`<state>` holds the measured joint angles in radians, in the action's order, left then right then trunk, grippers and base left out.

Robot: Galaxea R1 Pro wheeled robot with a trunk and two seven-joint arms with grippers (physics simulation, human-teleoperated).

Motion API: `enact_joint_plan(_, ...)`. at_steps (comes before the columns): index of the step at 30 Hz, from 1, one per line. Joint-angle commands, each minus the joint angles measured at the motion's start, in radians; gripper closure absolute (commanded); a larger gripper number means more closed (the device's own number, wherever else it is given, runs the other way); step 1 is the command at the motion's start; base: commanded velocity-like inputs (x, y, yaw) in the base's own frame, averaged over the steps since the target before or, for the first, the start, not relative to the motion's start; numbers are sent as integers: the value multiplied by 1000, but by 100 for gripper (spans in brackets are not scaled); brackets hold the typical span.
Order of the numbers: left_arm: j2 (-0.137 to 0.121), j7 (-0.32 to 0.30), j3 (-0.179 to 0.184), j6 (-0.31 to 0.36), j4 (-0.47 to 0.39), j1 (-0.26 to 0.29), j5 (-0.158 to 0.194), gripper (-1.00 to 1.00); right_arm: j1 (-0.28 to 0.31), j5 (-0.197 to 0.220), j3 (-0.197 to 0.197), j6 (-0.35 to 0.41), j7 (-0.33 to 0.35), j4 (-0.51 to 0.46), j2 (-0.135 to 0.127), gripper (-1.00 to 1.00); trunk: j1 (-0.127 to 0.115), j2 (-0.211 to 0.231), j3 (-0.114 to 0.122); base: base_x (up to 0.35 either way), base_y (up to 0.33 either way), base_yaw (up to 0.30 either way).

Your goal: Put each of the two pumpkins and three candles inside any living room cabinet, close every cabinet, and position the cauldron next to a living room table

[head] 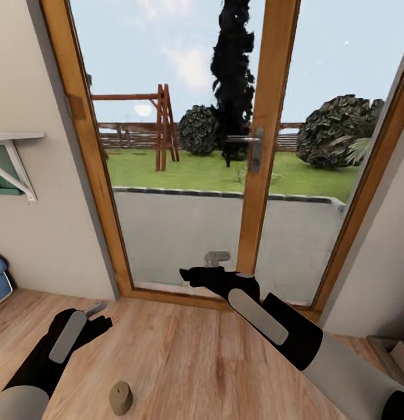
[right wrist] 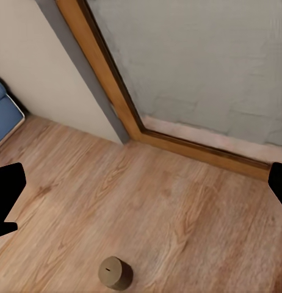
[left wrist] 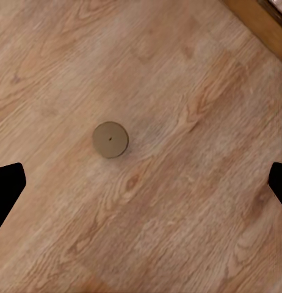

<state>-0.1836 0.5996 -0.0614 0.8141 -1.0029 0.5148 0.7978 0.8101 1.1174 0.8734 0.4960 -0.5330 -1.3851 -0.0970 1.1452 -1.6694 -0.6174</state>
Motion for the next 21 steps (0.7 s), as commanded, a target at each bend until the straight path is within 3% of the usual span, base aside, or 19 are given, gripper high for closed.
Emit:
enact_joint_plan(1,0,9,0,2,-1,1,11,-100,1,8,2,0,-9,-2,0,-100,0,-1,-1,108,-37,14)
enact_joint_plan(16,2,8,-1,1,-11,1,15,-100,1,10,2,-5,-6,-2,0,-100,0,-1,-1,10,-4,1)
enact_joint_plan(21,4,8,0,0,-7,1,15,-100,1,11,2,-9,-5,0,0,-100,19,-36,-17,0,0,0)
